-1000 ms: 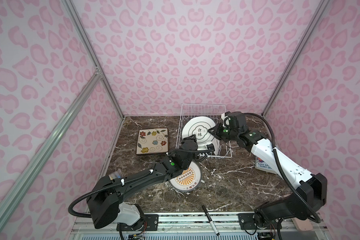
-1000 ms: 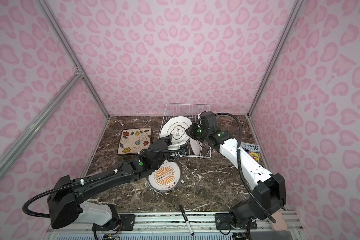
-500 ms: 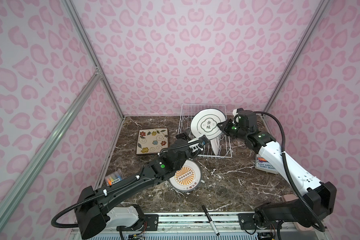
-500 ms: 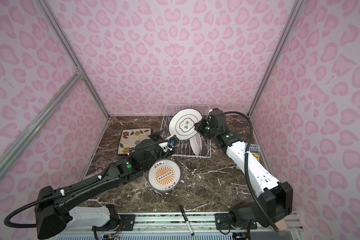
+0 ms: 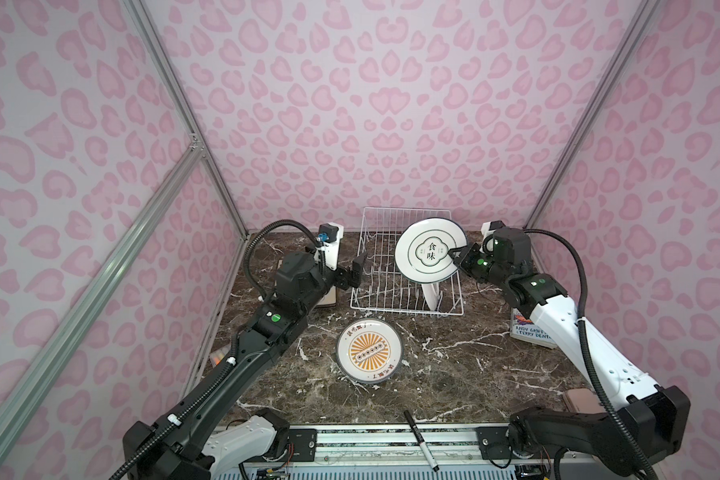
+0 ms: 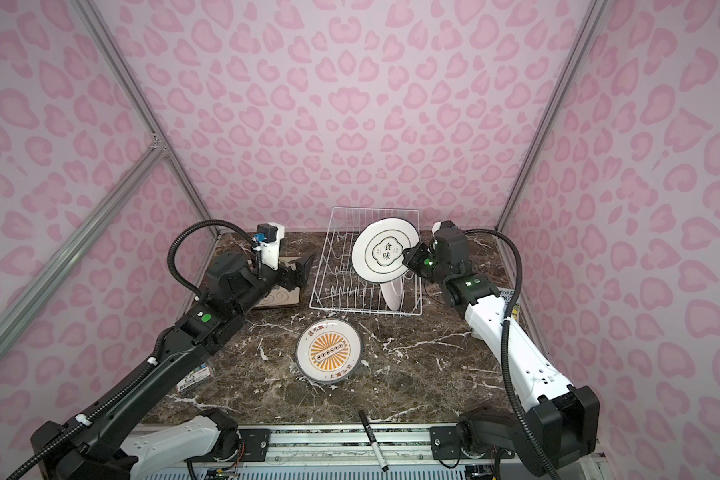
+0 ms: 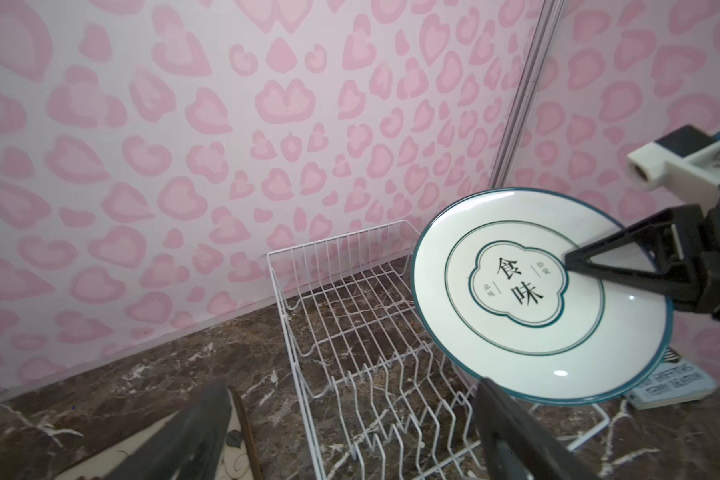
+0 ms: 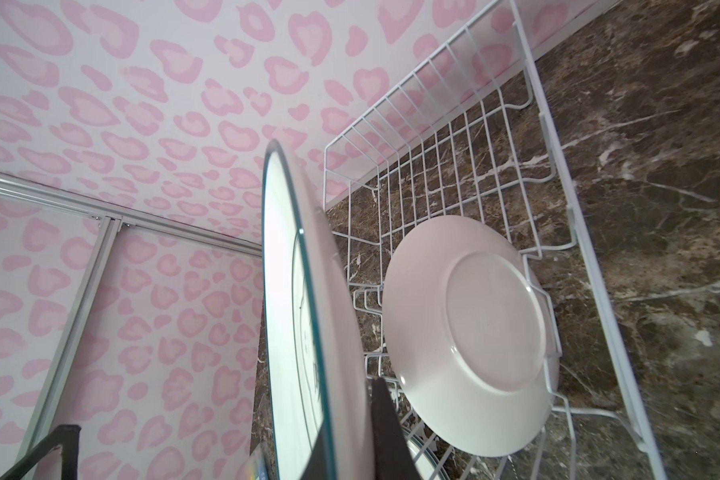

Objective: Unload the plates from the dish rack

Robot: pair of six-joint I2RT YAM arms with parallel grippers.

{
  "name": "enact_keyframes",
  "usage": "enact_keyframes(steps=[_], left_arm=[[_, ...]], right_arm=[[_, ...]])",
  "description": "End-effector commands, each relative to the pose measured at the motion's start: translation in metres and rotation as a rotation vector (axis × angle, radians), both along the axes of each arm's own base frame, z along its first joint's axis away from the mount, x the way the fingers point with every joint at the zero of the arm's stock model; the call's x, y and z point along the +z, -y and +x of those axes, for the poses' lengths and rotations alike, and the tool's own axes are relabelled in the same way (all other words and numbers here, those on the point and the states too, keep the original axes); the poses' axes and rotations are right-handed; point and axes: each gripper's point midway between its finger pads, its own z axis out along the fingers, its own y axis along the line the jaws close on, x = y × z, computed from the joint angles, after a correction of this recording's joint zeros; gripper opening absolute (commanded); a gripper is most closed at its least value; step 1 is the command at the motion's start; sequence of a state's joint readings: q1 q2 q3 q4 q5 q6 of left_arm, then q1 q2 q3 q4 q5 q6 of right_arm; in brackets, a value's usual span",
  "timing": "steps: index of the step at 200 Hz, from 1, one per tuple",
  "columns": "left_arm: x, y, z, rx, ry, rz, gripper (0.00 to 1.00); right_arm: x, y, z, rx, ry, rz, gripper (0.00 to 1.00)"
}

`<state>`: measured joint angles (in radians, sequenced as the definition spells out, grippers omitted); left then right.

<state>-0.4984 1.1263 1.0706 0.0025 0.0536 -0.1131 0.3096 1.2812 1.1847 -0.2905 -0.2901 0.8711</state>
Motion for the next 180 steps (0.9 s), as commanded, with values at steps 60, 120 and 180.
enact_keyframes(steps=[60, 120, 180], left_arm=[[-0.031, 0.050, 0.026, -0.330, -0.483, -0.411, 0.92], [-0.054, 0.081, 0.043, -0.455, -0.640, -0.459, 0.91], [-0.081, 0.093, 0.045, -0.478, -0.732, -0.455, 0.86]], right_arm=[[0.025, -0.023, 0.002, 0.145, 0.142, 0.028, 0.00], [0.018, -0.037, 0.005, 0.211, 0.132, 0.076, 0.00], [0.013, -0.048, 0.009, 0.250, 0.124, 0.130, 0.00]])
